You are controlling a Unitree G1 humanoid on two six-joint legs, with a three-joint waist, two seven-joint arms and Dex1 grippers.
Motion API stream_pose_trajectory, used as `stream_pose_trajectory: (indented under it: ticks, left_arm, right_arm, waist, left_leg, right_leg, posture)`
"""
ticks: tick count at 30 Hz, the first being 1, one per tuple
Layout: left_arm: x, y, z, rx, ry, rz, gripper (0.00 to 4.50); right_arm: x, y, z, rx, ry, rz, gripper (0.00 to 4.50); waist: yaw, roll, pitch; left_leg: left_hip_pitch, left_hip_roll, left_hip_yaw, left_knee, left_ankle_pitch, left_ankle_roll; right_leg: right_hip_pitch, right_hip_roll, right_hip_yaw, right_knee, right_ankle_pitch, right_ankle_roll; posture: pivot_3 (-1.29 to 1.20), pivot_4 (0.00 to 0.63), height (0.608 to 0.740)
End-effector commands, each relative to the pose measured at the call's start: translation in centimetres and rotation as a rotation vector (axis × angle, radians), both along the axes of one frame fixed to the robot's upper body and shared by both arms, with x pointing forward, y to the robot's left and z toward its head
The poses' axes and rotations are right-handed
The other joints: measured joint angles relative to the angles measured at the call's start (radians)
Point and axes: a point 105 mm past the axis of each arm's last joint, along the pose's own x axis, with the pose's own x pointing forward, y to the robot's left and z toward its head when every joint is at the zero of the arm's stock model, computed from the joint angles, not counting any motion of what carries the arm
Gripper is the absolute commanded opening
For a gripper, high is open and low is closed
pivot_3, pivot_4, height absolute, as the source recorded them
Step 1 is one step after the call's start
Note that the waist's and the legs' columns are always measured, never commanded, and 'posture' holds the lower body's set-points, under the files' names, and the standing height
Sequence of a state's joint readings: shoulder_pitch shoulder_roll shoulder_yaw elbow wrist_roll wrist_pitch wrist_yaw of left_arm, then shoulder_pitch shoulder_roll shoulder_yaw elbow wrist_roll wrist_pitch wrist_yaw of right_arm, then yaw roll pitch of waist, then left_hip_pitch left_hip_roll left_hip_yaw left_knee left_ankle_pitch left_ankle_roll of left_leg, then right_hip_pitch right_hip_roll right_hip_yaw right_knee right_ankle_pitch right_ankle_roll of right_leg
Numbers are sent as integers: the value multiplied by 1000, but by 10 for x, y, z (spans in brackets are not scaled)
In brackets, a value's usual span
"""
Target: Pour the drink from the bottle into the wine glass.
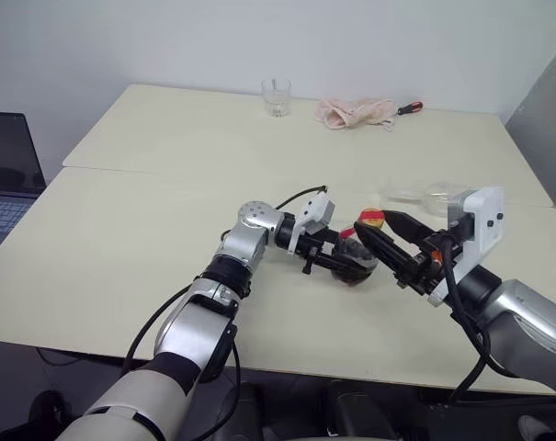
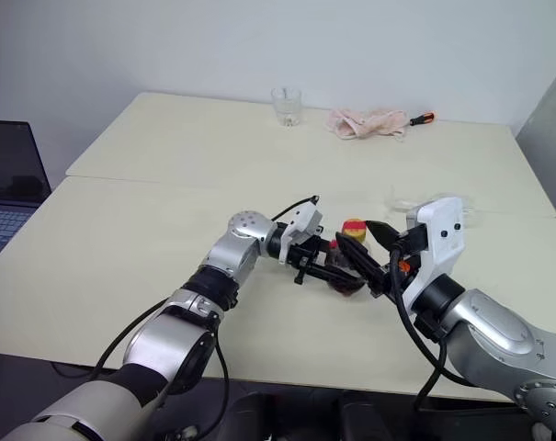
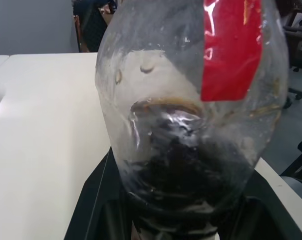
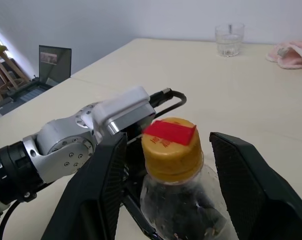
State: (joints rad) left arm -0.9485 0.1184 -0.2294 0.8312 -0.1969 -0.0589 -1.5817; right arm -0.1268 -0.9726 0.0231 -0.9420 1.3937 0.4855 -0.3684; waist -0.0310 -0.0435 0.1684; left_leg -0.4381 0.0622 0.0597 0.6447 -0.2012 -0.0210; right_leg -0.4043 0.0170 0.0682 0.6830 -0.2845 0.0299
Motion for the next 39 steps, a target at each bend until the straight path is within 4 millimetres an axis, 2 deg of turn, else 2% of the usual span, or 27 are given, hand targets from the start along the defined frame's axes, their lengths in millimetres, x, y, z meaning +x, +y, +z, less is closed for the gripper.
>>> stream_pose_trajectory:
  ticks: [1,2,3,11,14,21,22,29,34,39]
  left_arm:
    - [2,-5,18,-41,-61,-12,1605]
    - [2,-5,17,-41,-61,-12,1605]
    - [2,-5,17,-41,-61,-11,1605]
    - [1,-6,17,-45,-62,-11,1585]
    - [2,-6,17,-46,-60,-9,1582]
    - [2,-5,15,-45,-56,1,1582]
    - [3,-5,15,-44,-56,4,1581]
    - [3,-6,16,-47,-53,5,1345]
    - [-3,-10,16,-59,-28,-20,1211]
    - [-10,-11,15,-56,-23,-47,995]
  right_arm:
    - [-21,12,18,7,-113,72,4036]
    - [-21,12,18,6,-115,69,4380]
    - [-20,11,17,2,-113,64,4500]
    - [-20,12,14,-8,-100,56,4500]
    - [-18,11,15,-10,-112,37,3943]
    - [-17,12,19,-10,-130,31,1459]
    - [-17,12,19,-9,-132,32,1239]
    - [-17,10,21,-50,-153,82,1227]
    - [-24,3,7,-125,-97,467,1227]
    - [9,-24,-13,-301,-75,656,1227]
  waist:
    - [0,0,0]
    - [0,0,0]
    - [0,0,0]
    - [0,0,0]
    - [0,0,0]
    - [0,0,0]
    - [0,0,0]
    - [0,0,0]
    - [2,0,0]
    - [-7,2,0]
  left_leg:
    - [0,0,0,0,0,0]
    - [0,0,0,0,0,0]
    - [0,0,0,0,0,0]
    - [0,0,0,0,0,0]
    - [0,0,0,0,0,0]
    - [0,0,0,0,0,0]
    - [0,0,0,0,0,0]
    - [0,0,0,0,0,0]
    - [0,0,1,1,0,0]
    - [2,0,1,1,0,1]
  right_leg:
    - [0,0,0,0,0,0]
    - [0,0,0,0,0,0]
    - [0,0,0,0,0,0]
    - [0,0,0,0,0,0]
    - [0,0,0,0,0,0]
    - [0,0,0,0,0,0]
    - [0,0,0,0,0,0]
    - [0,0,0,0,0,0]
    - [1,0,-2,-1,0,0]
    - [1,1,-2,0,1,1]
  posture:
    - [0,150,740]
    - [0,150,740]
    - [0,150,740]
    - [0,150,740]
    - [0,150,740]
    - [0,150,740]
    - [0,150,740]
    - [0,150,740]
    - [0,150,740]
    - [0,150,740]
